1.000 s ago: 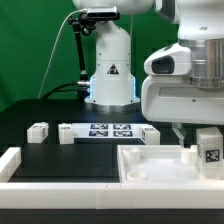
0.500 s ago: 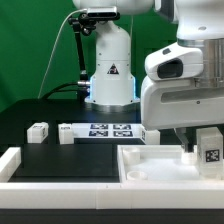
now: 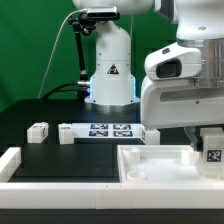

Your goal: Assemble one leg

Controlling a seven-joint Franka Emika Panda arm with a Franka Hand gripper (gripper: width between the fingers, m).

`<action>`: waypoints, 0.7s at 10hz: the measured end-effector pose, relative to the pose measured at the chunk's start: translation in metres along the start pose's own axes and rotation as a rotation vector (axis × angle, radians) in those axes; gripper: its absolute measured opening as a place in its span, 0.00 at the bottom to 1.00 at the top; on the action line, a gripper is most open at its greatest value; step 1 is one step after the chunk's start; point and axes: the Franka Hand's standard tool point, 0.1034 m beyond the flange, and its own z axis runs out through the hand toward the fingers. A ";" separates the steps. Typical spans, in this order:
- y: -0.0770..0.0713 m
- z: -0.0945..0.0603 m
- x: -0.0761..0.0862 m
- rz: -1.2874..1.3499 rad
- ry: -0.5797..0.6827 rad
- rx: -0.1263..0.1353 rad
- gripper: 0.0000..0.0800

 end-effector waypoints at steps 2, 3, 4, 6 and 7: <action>0.001 0.000 0.000 0.205 0.020 0.001 0.36; 0.002 0.001 -0.001 0.331 0.037 0.006 0.36; 0.003 0.000 -0.001 0.457 0.050 0.011 0.36; 0.004 0.001 -0.003 0.755 0.063 0.027 0.36; 0.004 0.001 -0.004 0.920 0.066 0.028 0.36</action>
Offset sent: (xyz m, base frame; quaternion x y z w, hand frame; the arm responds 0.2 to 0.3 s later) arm -0.0087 -0.0032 -0.0062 0.0161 0.0276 0.3185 0.9474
